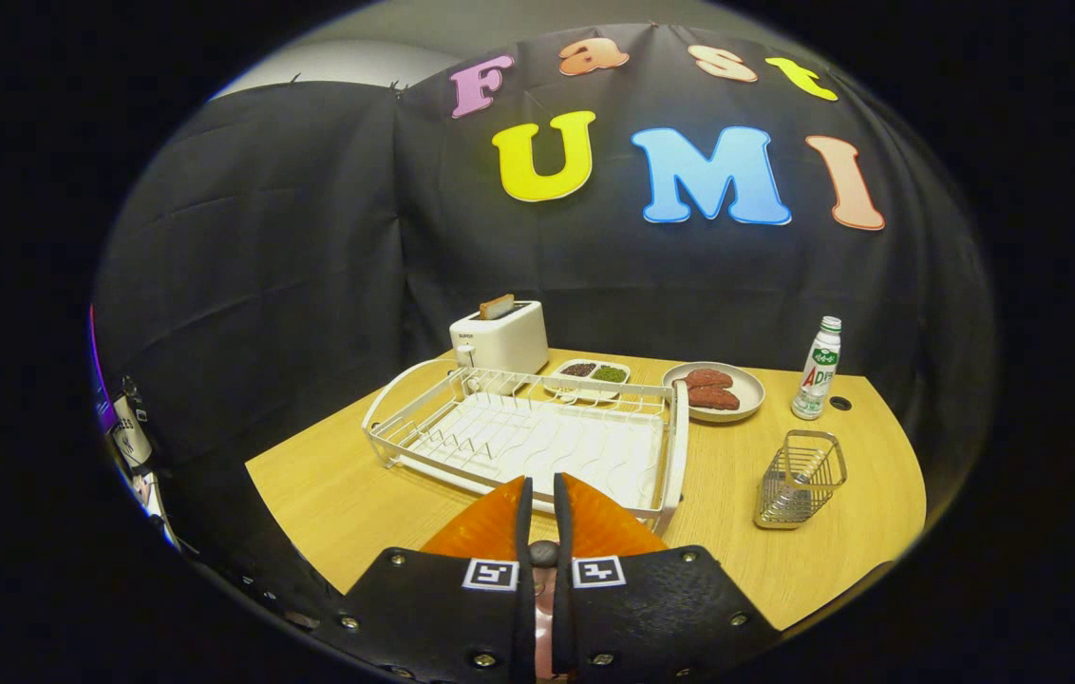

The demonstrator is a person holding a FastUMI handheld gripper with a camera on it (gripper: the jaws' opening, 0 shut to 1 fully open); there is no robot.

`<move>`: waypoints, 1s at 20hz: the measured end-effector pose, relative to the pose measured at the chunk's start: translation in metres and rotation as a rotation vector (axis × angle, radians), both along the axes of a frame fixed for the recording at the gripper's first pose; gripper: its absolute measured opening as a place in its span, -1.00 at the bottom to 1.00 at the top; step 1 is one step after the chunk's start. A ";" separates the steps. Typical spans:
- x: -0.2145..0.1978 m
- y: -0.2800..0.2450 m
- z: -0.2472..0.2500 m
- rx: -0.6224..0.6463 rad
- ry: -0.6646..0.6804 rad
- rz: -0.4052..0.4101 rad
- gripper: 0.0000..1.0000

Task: Take the plate from the dish rack, then take the spoon from the basket and place it into the plate.

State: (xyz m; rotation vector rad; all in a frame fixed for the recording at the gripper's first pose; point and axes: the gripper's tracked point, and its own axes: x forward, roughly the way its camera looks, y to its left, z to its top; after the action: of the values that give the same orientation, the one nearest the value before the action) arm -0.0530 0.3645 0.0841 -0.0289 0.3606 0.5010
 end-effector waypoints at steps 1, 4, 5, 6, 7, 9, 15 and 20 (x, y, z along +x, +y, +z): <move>0.001 0.004 -0.005 -0.005 0.008 0.002 -0.81; 0.006 0.011 -0.006 -0.009 0.005 0.000 -0.72; 0.007 0.012 -0.005 -0.006 0.006 0.004 -0.71; 0.008 0.012 -0.003 -0.004 0.006 0.006 -0.71; 0.009 0.010 -0.002 -0.008 0.001 0.004 -0.71; 0.009 0.007 0.002 -0.010 -0.008 -0.003 -0.71; 0.012 -0.031 0.035 0.013 -0.078 -0.075 -0.71; 0.013 -0.084 0.074 0.027 -0.166 -0.174 -0.72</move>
State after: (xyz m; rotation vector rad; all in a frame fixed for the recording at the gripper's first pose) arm -0.0397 0.2802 0.1582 -0.0126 0.1915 0.3286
